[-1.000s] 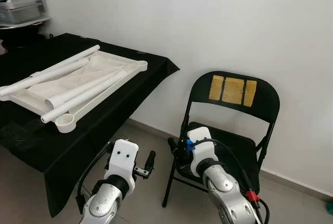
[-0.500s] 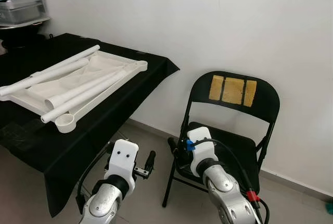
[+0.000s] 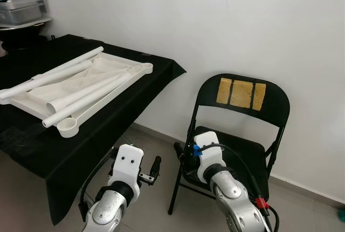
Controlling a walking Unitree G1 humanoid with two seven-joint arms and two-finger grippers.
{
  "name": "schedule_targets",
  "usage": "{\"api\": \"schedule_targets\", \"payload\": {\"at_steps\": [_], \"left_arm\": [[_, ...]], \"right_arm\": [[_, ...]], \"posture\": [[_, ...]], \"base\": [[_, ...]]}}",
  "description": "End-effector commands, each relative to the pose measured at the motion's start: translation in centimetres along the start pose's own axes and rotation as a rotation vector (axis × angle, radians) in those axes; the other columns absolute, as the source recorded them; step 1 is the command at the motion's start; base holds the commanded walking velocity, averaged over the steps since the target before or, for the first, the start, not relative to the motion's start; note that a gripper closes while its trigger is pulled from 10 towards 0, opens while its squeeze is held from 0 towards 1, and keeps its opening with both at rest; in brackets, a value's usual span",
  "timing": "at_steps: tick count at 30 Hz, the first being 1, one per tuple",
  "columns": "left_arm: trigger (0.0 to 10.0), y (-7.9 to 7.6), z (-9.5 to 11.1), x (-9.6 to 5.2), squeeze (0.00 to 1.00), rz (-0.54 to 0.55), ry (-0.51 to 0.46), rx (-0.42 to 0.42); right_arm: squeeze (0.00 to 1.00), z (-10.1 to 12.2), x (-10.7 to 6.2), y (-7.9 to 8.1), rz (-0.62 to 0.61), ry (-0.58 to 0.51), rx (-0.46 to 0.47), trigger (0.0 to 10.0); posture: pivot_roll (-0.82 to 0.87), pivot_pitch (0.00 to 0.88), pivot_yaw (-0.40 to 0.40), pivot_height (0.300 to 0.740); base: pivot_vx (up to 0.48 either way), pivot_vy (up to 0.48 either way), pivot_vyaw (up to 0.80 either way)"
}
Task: Building children table
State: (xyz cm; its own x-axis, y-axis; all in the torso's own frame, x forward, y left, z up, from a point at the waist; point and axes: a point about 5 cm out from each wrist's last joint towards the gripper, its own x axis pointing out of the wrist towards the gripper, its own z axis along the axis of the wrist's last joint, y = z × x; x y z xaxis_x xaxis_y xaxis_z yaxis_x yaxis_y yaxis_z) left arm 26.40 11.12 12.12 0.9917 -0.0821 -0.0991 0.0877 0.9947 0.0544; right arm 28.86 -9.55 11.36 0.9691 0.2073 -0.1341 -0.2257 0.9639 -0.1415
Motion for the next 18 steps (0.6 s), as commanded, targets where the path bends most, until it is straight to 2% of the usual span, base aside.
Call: {"api": "schedule_targets", "payload": {"at_steps": [1,11,17,18], "left_arm": [[10.0,0.6,-0.7,0.0,0.0,0.052,0.02,0.011],[10.0,0.4,-0.7,0.0,0.0,0.044,0.024,0.007],[10.0,-0.5,-1.0,0.0,0.0,-0.024,0.033,0.026],[10.0,-0.7,-0.9,-0.3,0.0,-0.063,0.013,0.057]], "right_arm": [[0.0,-0.7,-0.1,0.0,-0.022,0.023,-0.006,10.0],[0.0,-0.3,-0.1,-0.2,-0.013,0.005,0.014,10.0],[0.0,-0.1,-0.1,-0.6,-0.039,-0.011,0.005,10.0],[0.0,0.5,-0.4,-1.1,-0.076,-0.055,-0.007,10.0]], "posture": [[-0.02,0.0,-0.006,0.74],[-0.01,0.0,-0.011,0.74],[-0.02,0.0,-0.014,0.74],[-0.02,0.0,-0.012,0.74]], "base": [[0.0,0.0,0.0],[0.0,0.0,0.0],[0.0,0.0,0.0],[0.0,0.0,0.0]]}}
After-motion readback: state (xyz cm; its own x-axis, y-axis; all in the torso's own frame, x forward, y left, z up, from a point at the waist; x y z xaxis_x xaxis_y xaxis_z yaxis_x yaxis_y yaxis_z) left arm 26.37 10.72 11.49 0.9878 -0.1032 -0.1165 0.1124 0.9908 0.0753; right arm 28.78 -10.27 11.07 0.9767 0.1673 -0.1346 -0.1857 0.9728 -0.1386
